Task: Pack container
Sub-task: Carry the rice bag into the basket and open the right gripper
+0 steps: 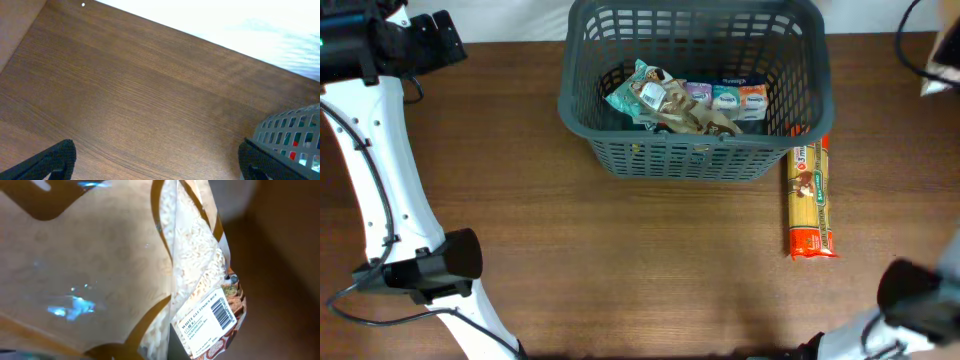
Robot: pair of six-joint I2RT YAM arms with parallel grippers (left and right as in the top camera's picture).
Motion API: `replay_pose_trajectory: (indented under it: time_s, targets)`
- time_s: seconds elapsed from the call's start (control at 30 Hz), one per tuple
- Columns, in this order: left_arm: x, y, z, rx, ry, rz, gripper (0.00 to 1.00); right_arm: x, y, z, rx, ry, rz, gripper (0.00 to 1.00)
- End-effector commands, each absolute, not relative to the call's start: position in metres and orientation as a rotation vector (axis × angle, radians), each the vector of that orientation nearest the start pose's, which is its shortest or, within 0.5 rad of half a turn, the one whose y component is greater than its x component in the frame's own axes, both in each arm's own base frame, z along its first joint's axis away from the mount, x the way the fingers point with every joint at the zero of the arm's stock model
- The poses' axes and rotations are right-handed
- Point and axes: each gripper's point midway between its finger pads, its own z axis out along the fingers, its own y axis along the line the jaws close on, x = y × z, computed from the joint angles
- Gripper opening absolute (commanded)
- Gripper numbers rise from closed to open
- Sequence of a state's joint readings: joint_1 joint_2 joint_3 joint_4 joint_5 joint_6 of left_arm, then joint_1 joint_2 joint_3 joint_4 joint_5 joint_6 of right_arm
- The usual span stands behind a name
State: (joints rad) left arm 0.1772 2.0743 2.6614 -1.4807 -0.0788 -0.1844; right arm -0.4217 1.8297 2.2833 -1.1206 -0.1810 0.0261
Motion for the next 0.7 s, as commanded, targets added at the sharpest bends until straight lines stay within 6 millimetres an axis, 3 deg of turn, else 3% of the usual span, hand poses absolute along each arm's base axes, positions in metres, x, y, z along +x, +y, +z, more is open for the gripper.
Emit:
replay_pose_trajectory:
  time_s: [0.0,0.07,0.17,0.27,0.37,0.47,0.67]
  targets:
    - [0.463,0.098,0.338,-0.496,2.415,0.086,0.99,0.425,-0.097,0.457,0.194,2.024,0.149,0.04]
    - [0.463,0.098,0.338,-0.496,2.415,0.086,0.99,0.415,-0.068,0.477,0.109,1.985,0.171,0.04]
    - [0.463,0.098,0.338,-0.496,2.415,0.086,0.99,0.401,-0.015,0.489,-0.110,1.967,0.180,0.04]
    - [0.463,0.098,0.338,-0.496,2.415,0.086,0.99,0.394,0.041,0.480,-0.380,1.977,0.190,0.04]
    - [0.463,0.098,0.338,-0.496,2.415,0.086,0.99,0.395,0.081,0.456,-0.583,2.008,0.183,0.04]
    - [0.463,0.098,0.338,-0.496,2.415,0.086,0.99,0.409,0.096,0.429,-0.667,2.070,0.108,0.04]
    - [0.463,0.098,0.338,-0.496,2.415,0.086,0.99,0.452,0.095,0.363,-0.659,2.245,0.020,0.04]
